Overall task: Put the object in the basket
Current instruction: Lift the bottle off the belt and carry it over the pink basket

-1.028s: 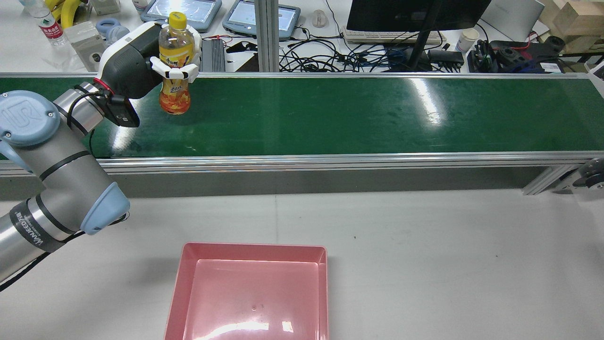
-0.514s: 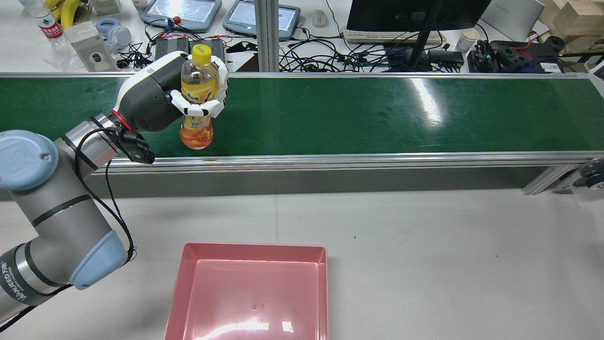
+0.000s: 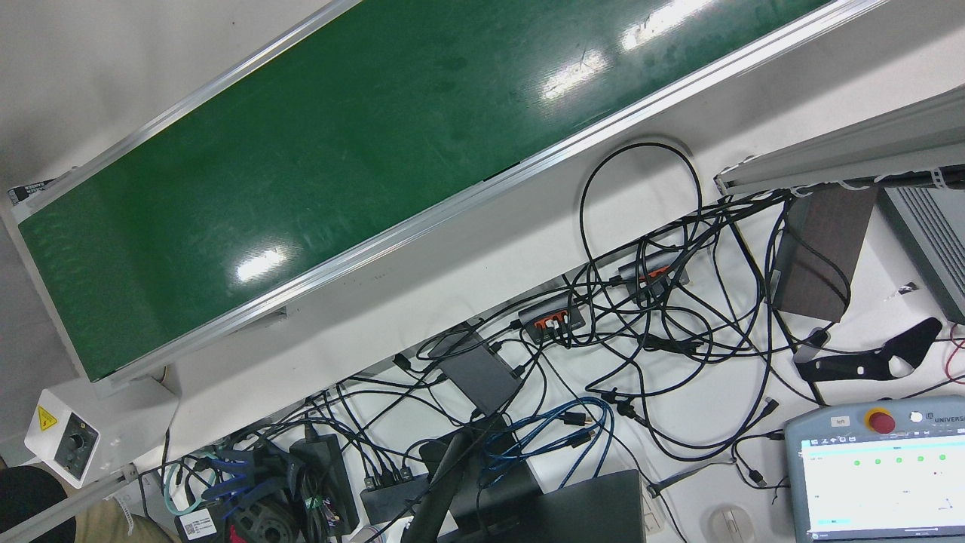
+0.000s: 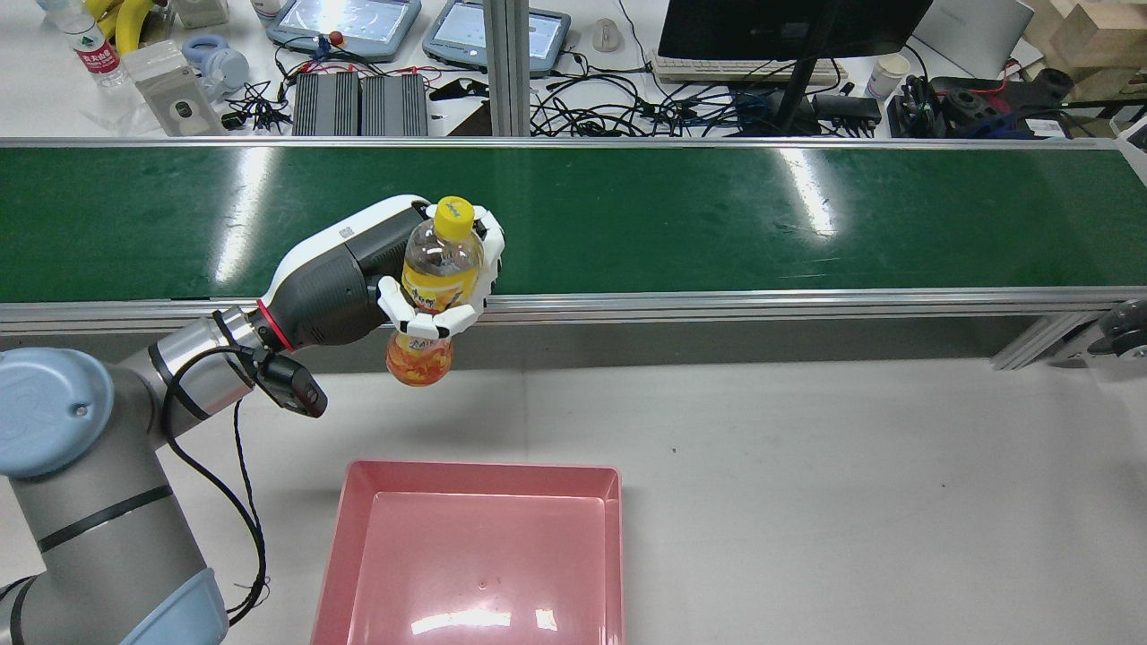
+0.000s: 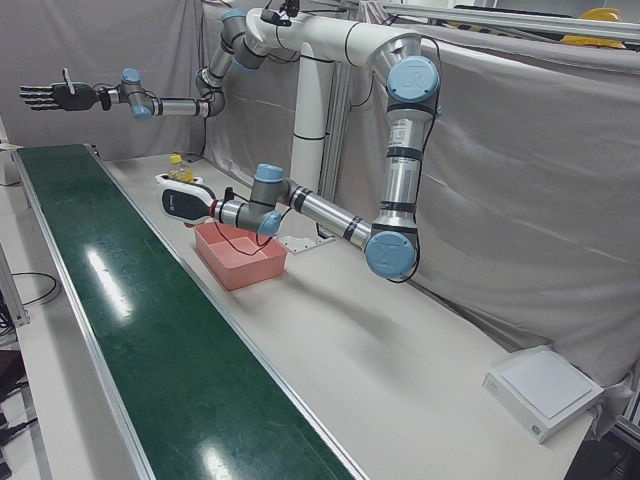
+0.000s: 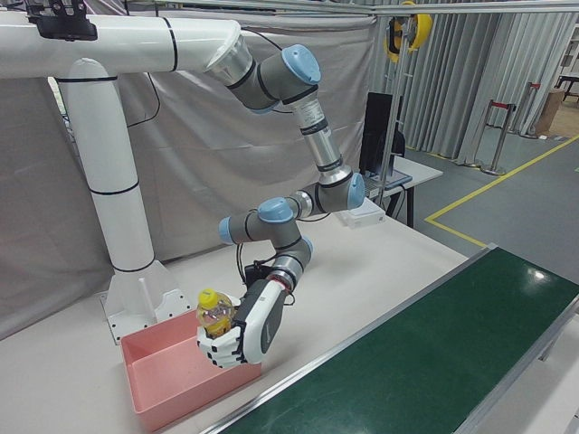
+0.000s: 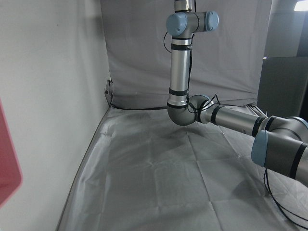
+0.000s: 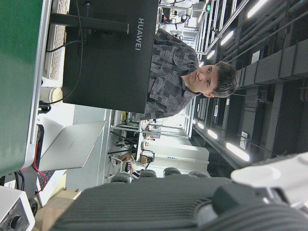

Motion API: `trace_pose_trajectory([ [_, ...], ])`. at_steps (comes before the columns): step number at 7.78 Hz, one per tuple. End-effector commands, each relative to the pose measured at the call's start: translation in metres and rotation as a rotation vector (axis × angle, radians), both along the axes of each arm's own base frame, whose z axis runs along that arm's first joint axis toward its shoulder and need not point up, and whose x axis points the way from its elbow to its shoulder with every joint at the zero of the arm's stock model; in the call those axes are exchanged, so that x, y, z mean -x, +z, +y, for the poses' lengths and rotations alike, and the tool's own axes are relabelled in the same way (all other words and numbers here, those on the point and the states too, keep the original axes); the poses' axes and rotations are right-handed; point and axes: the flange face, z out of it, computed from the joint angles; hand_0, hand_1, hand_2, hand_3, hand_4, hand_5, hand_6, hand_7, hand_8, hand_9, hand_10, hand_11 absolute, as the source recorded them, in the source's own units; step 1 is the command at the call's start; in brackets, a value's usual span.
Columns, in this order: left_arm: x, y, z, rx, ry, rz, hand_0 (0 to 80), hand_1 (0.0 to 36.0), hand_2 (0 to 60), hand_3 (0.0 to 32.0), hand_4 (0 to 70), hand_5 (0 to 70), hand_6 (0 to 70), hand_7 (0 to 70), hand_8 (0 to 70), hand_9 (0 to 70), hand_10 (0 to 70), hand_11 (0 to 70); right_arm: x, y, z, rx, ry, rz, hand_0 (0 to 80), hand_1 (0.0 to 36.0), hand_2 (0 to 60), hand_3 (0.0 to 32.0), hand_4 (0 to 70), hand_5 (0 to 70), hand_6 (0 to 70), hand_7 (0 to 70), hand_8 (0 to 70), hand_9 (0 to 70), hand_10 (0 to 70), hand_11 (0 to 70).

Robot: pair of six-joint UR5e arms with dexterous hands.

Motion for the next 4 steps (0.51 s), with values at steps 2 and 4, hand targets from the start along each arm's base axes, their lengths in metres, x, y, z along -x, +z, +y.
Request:
trace_pose_trajectory([
  [2, 0.009, 0.005, 0.074, -0.041, 0.059, -0.060, 52.8, 24.9, 60.0, 0.0, 38.9, 70.0, 60.9, 70.0, 70.0, 70.0, 70.0, 70.0, 0.000, 0.000, 0.000, 0.000, 0.000, 0.000, 0.0, 0.0, 0.0, 0.0, 0.0, 0.0, 0.0, 0.0, 0.0, 0.0, 0.0, 0.0],
  [4, 0.009, 0.011, 0.095, -0.053, 0.083, -0.076, 54.6, 24.9, 60.0, 0.0, 39.5, 70.0, 58.2, 70.0, 70.0, 70.0, 70.0, 70.0, 0.000, 0.000, 0.000, 0.000, 0.000, 0.000, 0.0, 0.0, 0.0, 0.0, 0.0, 0.0, 0.0, 0.0, 0.0, 0.0, 0.0, 0.0],
])
